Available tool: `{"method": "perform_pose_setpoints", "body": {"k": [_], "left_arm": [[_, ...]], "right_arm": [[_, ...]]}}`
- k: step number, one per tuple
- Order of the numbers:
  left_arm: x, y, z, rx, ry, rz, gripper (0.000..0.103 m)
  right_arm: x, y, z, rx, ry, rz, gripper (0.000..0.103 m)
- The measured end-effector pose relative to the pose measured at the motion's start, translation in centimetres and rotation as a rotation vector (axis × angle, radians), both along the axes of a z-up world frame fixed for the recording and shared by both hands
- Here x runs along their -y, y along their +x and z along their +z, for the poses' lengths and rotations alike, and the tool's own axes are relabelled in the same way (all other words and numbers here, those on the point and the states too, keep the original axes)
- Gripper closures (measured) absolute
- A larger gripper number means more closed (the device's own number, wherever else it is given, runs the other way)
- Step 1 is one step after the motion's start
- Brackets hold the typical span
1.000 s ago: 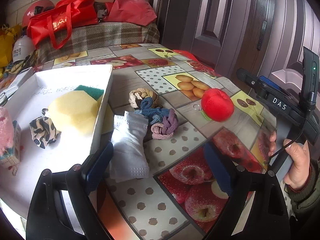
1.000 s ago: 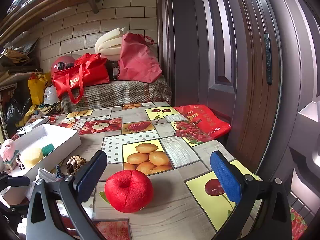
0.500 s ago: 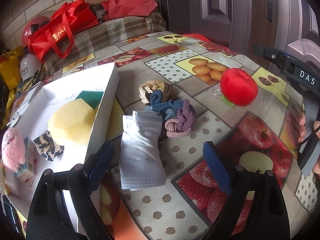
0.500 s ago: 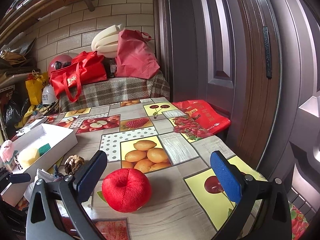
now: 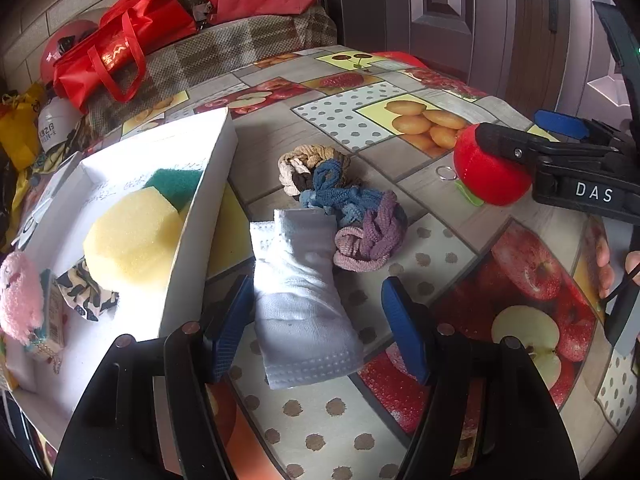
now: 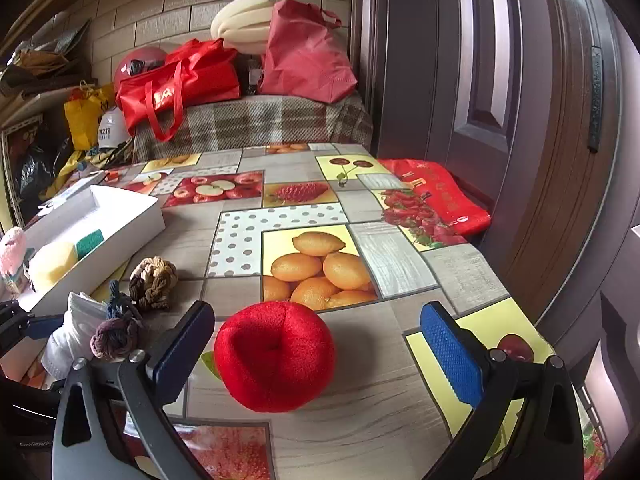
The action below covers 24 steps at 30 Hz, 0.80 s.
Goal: Organize soft objects
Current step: 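Grasp the white towel with the left tool while the right grasps the red apple plush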
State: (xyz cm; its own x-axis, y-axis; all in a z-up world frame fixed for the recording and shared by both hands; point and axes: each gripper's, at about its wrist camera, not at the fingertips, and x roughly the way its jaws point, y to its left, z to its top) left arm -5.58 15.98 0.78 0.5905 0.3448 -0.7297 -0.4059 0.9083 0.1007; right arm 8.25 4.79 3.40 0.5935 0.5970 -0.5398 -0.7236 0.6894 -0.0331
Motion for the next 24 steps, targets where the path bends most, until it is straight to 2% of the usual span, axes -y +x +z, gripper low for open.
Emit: {"method": "perform_pose_setpoints", "body": {"k": [3,5,7,10,16,20,24], "left_arm": [[0.1,0.1,-0.1,-0.005,0.002,-0.001,0.037],[-0.1,0.0,0.0,-0.001,0.007,0.006,0.044],[-0.1,-0.4,0.2,0.025,-0.001,0.002,0.061],[0.1,-1.0,0.7,0.073,-0.012,-0.02,0.066],[2.0,-1.6,1.7,0.122,0.07,-0.069,0.066],[3.3,-3.2,2.9,0.215,0.141,-0.096,0.066],[3.3,-5.7,4.2,0.35,0.174,-0.053,0.066]], "right_arm": [[-1.8,0.9,-1.4,-0.084,-0.104,0.04,0.0],[-2.6,1.2,-2.3,-0.128,-0.152,0.064,0.004],[-2.9,1.4,-2.9,-0.16,-0.171,0.083,0.048],[-2.3,1.3,-2.7,-0.169,-0.145,0.092,0.048],[0.0,-0.1,-0.6,-0.055,-0.017,0.055,0.048],[1.3,-1.0,0.7,0.023,0.073,0.05,0.048],[2.2,-1.5,1.4,0.07,0.136,0.04,0.048]]}}
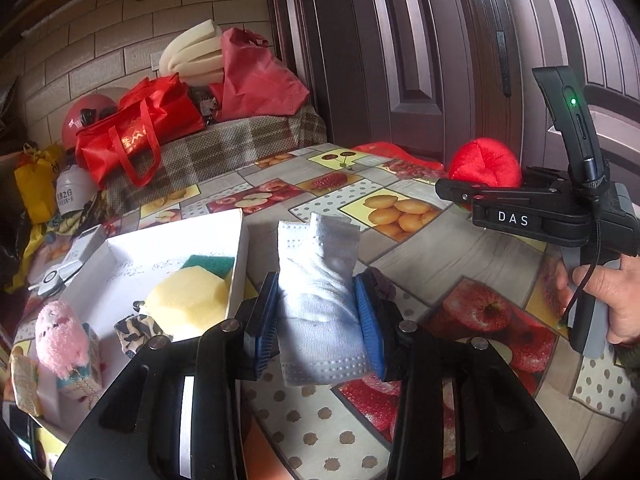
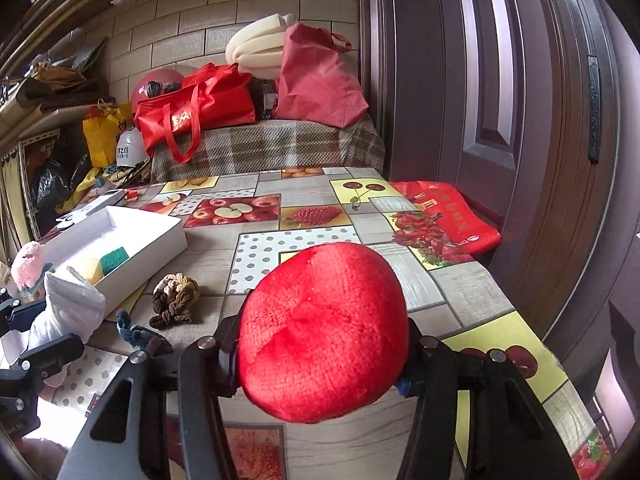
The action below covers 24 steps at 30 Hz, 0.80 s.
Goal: Organize soft objects
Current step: 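Grasp the white towel with the left tool while the right grasps the red apple plush, then carry the white towel and the red apple plush over the white box with both tools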
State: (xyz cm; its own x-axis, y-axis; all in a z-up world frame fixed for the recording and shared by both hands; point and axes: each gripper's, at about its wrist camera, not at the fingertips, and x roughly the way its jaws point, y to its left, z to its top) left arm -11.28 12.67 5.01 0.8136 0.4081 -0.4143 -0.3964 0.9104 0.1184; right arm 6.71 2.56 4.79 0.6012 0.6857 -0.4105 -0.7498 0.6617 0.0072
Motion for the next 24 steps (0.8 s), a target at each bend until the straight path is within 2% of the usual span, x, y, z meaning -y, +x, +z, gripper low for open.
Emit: {"method": "perform_pose_setpoints", "body": {"k": [3,7,15,24], "left_arm": [[-0.7,-1.3,0.6,0.065,-0.013,0.05,0.066],[-0.9,-1.7,0.8,0.085,-0.004,0.077,0.066],[-0.8,-2.4,0.9,0.115,0.005,0.117,0.066],[-1.1,-2.8,0.9,0.13,-0.001,0.139,0.066]], "right_arm": [[0.3,-0.4,0.2,-0.009,0.031,0.009,0.048],[0.9,-1.8,0.2,-0.032,0.07,0.046,0.048],[0.4,-7.2,0.6,0.091,0.075,0.149,0.048],[0.5,-6.9,0.5,0.056,0.089,0.144,0.046]]}}
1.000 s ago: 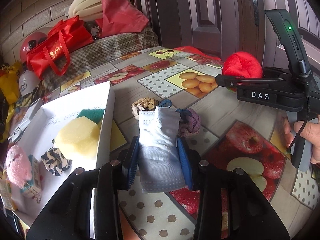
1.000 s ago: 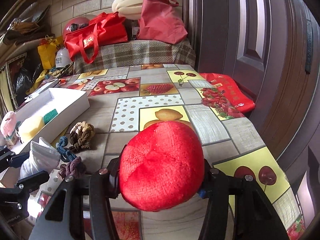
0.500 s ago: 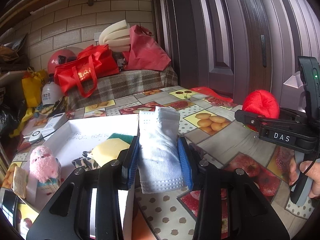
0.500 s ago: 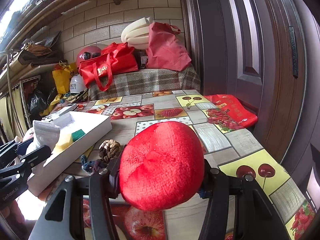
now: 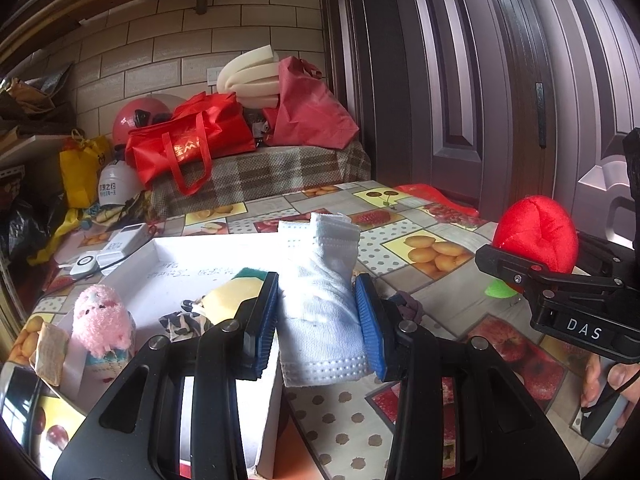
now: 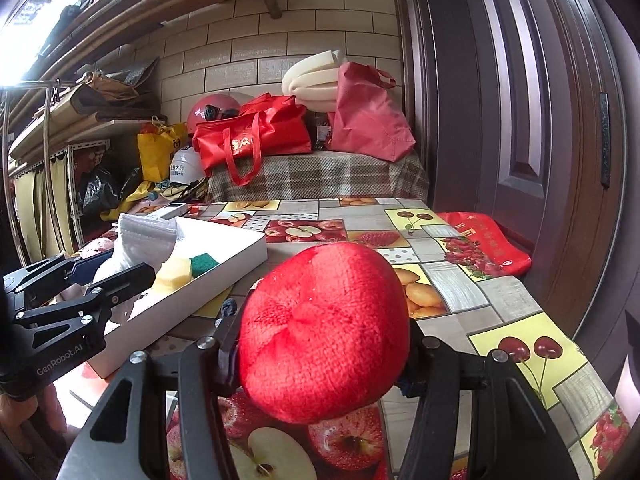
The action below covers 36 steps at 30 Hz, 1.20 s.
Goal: Organize soft objects
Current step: 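Carry the white towel and the red apple plush over the white box with both tools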
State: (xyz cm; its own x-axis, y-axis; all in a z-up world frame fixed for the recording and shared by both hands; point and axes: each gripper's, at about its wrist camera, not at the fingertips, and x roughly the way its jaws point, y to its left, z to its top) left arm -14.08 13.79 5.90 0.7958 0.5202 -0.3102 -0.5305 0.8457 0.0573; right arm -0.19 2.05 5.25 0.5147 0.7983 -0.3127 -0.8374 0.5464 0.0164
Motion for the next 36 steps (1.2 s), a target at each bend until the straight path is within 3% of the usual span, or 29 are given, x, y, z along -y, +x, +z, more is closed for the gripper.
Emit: {"method": "perform_pose_setpoints", "body": {"k": [14,36], "left_arm": [[-0.7,-2.5,0.0,0.027,-0.02,0.038,0.066],[-3.6,-5.4,-0.2,0.033,-0.035,0.131,0.065]], "right_arm": [[0.0,-0.8,-0.2,0.021,0.003,0.0,0.046],[-6.0,-5.5,-0.6,-0.018,-0.057,0.182,0.045]]}}
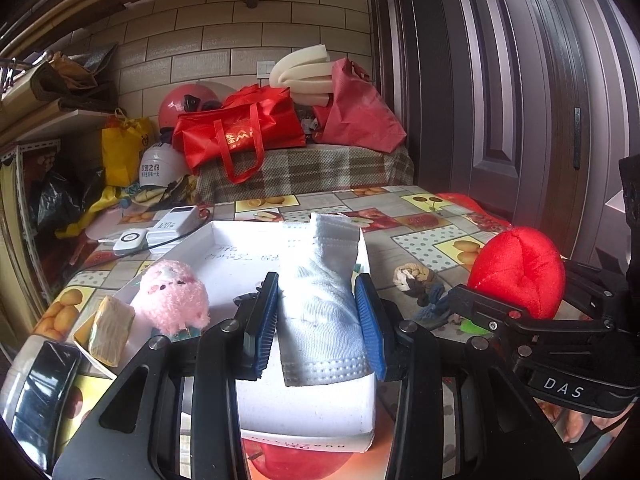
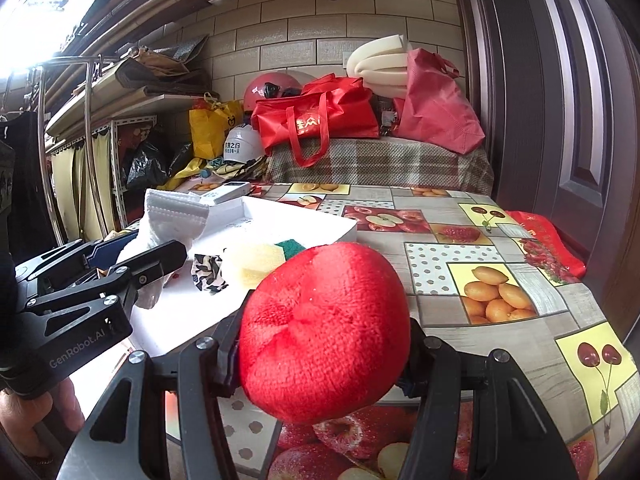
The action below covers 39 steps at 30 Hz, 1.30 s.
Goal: Organize soft objects
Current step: 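Carry the white towel and the red apple plush over the white box with both tools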
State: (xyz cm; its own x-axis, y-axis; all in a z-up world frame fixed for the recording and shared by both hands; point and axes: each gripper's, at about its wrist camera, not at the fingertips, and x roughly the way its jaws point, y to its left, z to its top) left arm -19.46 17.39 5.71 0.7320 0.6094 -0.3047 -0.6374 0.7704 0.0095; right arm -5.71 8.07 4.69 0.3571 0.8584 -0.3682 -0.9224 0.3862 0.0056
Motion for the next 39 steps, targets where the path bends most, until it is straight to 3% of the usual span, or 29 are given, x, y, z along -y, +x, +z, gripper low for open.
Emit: {"method": "perform_pose_setpoints", "body": {"k": [7,10,15,20,27,39], "left_arm": [[-1.9,-1.6,-0.1,0.022,-0.027,0.049,0.065],[-2.6,-1.9,-0.2,0.034,-0.059,0.058,0.065],[-2.6,-1.9,-0.2,0.03,-0.046,0.065,0.065],[-3.4,-2.3,-0.2,0.03,-0.044,0.093,0.065],[-5.7,-3.5,-0.5,0.066,-0.125,0.132,0.065],[-6.5,-2.8,-0.5,0.038,-0.119,0.15,0.065]], "right_arm": [[-0.7,-1.5,0.1,0.05,0.0,0.016,0.045],[-1.0,-1.0,0.1,0.02,-0.001,0.016,0.045],[-2.0,-0.6,-0.1,-0.026,-0.011,0.011,0.045],[-2.5,-1.4,0.0,-0.001,-0.011,0.023,0.045],[-3.9,-1.7,0.0,-0.005,-0.015,0.044,0.045],[-7.3,-3.3,-0.1,-0.011,-0.034,0.114,0.045]]}}
